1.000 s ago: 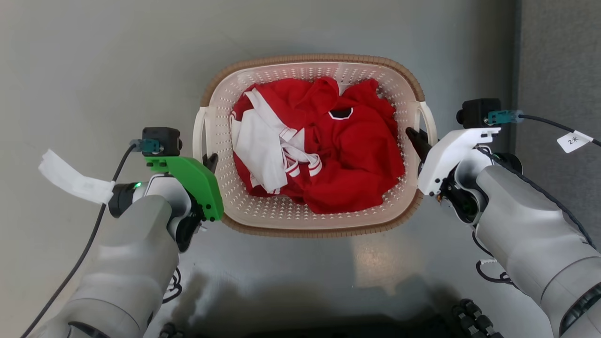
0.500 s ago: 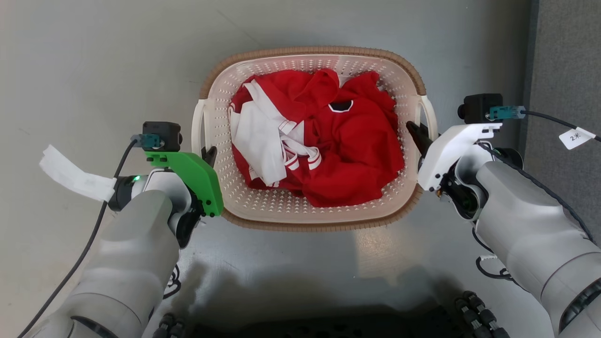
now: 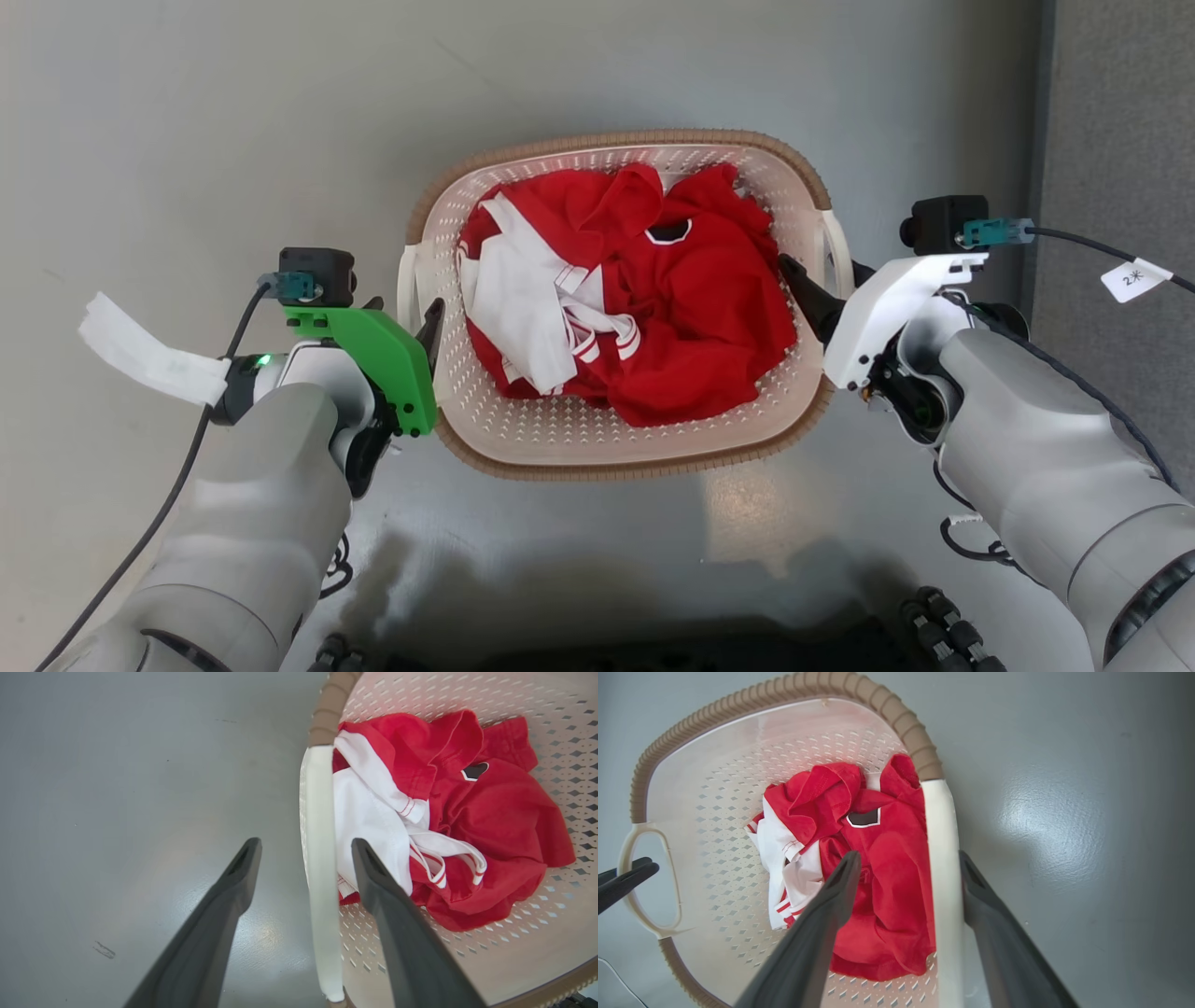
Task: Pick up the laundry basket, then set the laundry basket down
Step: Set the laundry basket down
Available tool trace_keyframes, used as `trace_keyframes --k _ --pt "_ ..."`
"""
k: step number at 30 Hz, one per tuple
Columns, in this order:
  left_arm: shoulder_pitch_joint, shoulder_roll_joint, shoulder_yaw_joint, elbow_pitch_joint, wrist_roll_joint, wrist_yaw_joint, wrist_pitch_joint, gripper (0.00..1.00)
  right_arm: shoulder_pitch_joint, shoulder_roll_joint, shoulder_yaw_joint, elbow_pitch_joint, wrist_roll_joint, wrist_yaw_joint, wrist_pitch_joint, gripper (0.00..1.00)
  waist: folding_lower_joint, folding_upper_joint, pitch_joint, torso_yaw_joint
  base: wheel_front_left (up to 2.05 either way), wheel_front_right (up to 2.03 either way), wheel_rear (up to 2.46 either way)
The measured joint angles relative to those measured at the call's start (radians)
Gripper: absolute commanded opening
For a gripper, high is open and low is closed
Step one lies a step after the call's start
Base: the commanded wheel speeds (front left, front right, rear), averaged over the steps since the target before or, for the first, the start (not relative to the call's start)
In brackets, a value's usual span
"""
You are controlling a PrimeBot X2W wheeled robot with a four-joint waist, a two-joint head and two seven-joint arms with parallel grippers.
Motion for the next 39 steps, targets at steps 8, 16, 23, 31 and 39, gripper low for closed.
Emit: trace_keyframes --k 8,16,23,31,39 --pt "0.009 0.0 -0.001 0.01 -0.004 0.0 -0.02 1.0 0.004 0.006 0.009 0.011 0.01 0.0 -0.013 1.0 0.0 0.0 -0.044 -0.007 0.0 0.0 0.0" --pt "0.041 0.0 0.011 0.015 -0.039 0.0 -0.054 1.0 0.041 0.008 0.011 0.012 0.028 0.0 -0.037 1.0 0.0 0.0 -0.117 -0.015 0.0 0.0 0.0" --pt "0.083 0.0 0.008 -0.003 -0.04 0.0 -0.098 1.0 0.07 0.008 0.023 0.008 0.04 0.0 -0.066 1.0 -0.0001 0.0 -0.199 -0.02 0.0 0.0 0.0" --pt "0.122 0.018 0.004 -0.039 -0.04 0.0 -0.133 1.0 0.089 0.008 0.05 -0.021 0.041 0.0 -0.107 1.0 -0.0001 0.0 -0.303 -0.031 0.0 0.0 0.0" --pt "0.161 0.031 0.005 -0.08 -0.033 0.0 -0.141 1.0 0.138 -0.009 0.06 -0.04 0.025 0.0 -0.134 1.0 -0.0001 0.0 -0.411 -0.041 0.0 0.0 0.0"
